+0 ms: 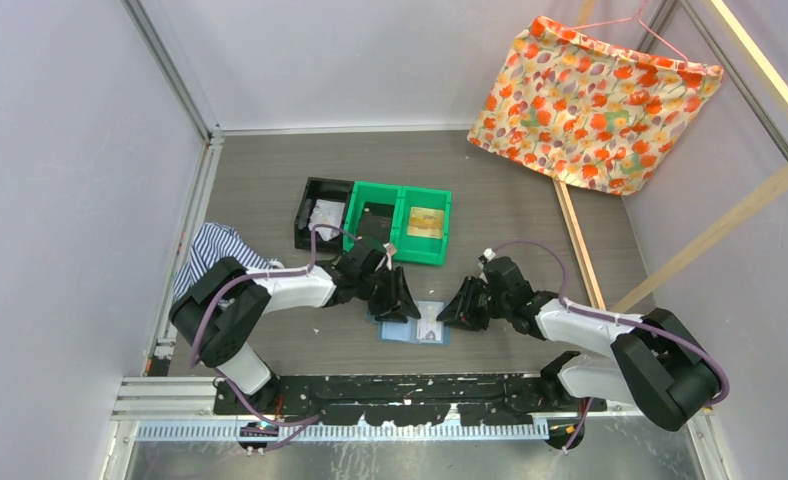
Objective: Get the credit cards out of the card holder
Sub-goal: Remove the credit card from the card holder.
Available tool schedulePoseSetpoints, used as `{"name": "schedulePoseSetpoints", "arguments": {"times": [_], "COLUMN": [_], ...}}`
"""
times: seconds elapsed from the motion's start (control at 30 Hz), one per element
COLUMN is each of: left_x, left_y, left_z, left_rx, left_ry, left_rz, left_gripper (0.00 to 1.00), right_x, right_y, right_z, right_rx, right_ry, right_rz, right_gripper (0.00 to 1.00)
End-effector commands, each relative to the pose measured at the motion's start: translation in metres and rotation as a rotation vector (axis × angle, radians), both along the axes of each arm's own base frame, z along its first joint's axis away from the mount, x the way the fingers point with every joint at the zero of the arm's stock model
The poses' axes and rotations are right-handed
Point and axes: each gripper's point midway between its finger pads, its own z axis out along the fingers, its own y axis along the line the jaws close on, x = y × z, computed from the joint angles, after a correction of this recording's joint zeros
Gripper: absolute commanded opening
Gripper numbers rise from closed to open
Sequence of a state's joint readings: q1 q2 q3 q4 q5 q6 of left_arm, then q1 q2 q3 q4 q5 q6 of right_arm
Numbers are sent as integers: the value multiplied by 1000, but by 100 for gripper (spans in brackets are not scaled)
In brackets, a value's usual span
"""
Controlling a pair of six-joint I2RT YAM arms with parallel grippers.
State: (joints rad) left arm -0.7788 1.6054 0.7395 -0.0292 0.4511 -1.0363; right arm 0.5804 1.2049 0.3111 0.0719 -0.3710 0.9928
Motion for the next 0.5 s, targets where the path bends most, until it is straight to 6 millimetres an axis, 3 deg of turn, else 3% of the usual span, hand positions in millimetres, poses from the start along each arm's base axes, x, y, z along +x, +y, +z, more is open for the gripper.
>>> {"name": "schedulePoseSetpoints", "arguments": {"times": [0.0, 0.23, 0.47], "left_x": [3, 7, 3], "left_y": [-4, -4, 2], "left_z": [3, 6, -1], "left_rx": [-46, -65, -46], "left_ry": [-51, -84, -75], "left_rz": [-2, 17, 21], "left_gripper": [43, 41, 41], "right_x": [10, 9, 9], "right_y": [7, 10, 9], "right_z": [11, 14, 15], "right_rx": [32, 46, 38], "right_ry": [-53, -59, -63], "right_rz": [18, 33, 32], "right_gripper": [29, 21, 19]}}
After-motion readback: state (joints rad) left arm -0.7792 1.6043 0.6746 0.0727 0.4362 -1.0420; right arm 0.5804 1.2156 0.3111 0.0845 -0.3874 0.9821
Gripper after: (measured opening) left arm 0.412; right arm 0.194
